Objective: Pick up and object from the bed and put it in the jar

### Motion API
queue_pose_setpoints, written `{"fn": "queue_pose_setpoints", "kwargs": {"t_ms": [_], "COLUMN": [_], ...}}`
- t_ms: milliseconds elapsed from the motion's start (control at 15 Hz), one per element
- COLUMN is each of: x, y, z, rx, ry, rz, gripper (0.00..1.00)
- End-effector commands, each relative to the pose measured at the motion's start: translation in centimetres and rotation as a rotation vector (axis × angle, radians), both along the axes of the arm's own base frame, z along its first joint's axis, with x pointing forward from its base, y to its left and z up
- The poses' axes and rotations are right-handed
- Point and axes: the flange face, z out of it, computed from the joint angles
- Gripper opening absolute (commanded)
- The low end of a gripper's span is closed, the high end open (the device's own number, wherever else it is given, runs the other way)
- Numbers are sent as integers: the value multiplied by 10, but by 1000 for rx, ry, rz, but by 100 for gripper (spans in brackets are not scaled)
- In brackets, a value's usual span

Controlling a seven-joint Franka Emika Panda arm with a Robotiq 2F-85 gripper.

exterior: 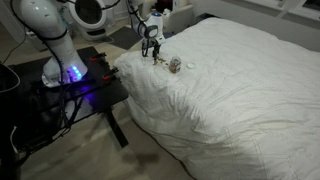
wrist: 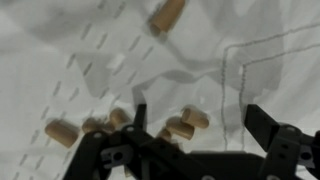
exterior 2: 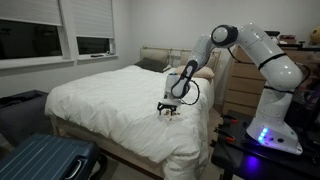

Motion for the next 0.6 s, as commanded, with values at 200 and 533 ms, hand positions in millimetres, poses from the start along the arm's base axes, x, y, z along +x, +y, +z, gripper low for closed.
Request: {"fn": "queue_pose_setpoints", "kwargs": {"t_ms": [200,533], "x": [2,2], "y": [-11,-6], "z": [33,50], "rx": [-29,-27], "ry": [35,73], "rz": [11,21], "gripper": [100,100]}}
